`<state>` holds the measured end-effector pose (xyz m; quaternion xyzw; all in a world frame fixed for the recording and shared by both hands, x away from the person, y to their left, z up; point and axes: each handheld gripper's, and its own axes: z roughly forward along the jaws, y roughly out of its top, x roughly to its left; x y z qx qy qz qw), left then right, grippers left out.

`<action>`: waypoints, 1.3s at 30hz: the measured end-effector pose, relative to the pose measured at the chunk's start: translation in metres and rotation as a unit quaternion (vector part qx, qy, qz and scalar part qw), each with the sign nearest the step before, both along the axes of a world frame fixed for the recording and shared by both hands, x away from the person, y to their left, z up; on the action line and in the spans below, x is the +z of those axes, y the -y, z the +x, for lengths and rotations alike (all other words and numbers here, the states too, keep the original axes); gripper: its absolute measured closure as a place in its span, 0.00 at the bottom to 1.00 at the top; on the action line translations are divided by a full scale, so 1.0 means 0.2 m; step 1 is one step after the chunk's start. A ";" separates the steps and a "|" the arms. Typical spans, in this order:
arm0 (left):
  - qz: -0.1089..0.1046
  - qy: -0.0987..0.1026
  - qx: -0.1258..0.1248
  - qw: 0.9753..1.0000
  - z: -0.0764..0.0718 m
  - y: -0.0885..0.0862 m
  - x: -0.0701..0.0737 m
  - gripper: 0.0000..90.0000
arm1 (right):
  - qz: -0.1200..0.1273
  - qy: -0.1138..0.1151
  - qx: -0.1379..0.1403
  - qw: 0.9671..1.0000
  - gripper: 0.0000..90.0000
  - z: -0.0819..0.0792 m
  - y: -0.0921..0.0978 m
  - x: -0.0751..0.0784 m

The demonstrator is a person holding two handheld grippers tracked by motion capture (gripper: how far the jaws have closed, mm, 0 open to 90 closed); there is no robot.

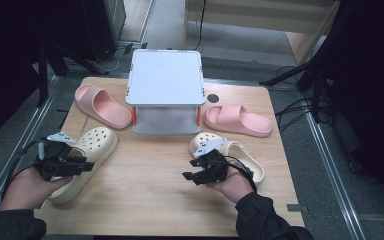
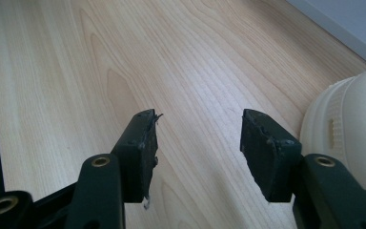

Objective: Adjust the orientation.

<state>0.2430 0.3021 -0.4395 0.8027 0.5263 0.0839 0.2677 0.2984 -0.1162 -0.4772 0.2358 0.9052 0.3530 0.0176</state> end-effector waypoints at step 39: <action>0.001 0.004 -0.019 1.000 0.09 0.08 -0.04 0.86 | 0.000 0.002 -0.009 1.000 0.55 0.00 0.02 -0.01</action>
